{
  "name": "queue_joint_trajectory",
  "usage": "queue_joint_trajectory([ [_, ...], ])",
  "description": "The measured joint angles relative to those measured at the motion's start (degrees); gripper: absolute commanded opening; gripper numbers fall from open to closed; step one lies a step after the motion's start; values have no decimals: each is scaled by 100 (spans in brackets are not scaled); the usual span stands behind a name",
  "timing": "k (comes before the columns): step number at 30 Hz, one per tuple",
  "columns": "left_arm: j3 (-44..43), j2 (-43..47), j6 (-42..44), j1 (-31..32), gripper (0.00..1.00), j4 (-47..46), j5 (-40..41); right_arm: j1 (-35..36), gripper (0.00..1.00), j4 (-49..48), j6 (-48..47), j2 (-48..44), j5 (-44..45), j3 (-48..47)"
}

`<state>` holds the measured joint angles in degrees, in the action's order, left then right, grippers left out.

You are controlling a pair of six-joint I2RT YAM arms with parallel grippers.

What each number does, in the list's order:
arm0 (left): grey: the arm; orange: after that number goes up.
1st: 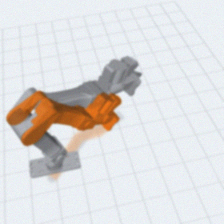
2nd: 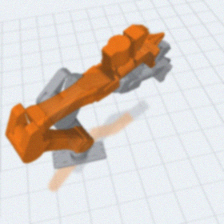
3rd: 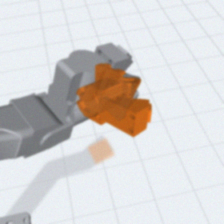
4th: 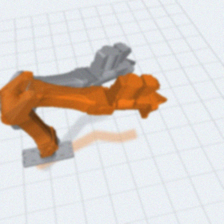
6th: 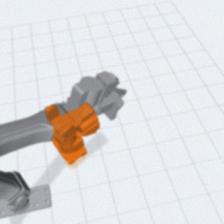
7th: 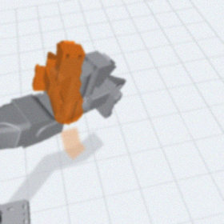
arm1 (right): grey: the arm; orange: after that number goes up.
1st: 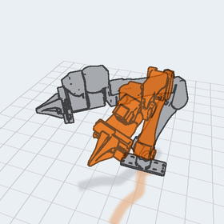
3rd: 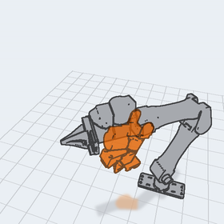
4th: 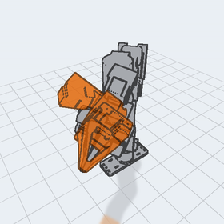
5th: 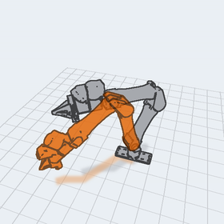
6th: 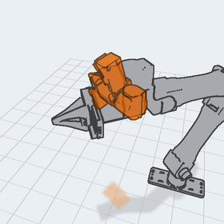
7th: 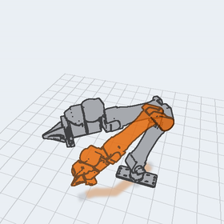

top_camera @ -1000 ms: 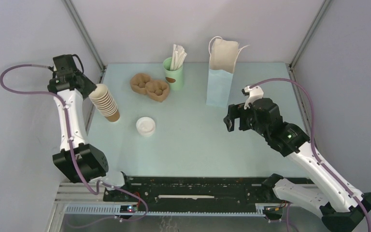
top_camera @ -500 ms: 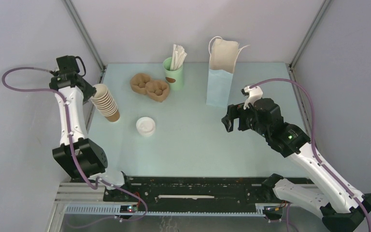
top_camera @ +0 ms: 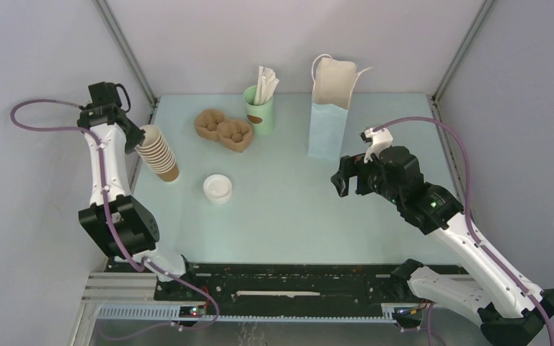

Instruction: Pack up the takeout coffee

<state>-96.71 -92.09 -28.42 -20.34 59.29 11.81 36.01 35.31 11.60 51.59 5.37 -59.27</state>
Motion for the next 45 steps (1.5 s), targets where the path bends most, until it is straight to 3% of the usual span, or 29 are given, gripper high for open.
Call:
queue_joint_trajectory([
  [6, -81, 0, 42, 0, 36, 0, 9, 0, 100, -11, 2, 0, -55, 46],
  [25, -254, -20, 68, 24, 18, 68, 11, -2, 100, -42, 2, 0, -140, 63],
  [33, -282, -50, 101, 33, 28, 131, 31, -2, 100, -42, 0, -2, -140, 66],
  [45, -282, -94, 103, 33, 23, 131, 109, -2, 100, -44, 2, -9, -144, 85],
])
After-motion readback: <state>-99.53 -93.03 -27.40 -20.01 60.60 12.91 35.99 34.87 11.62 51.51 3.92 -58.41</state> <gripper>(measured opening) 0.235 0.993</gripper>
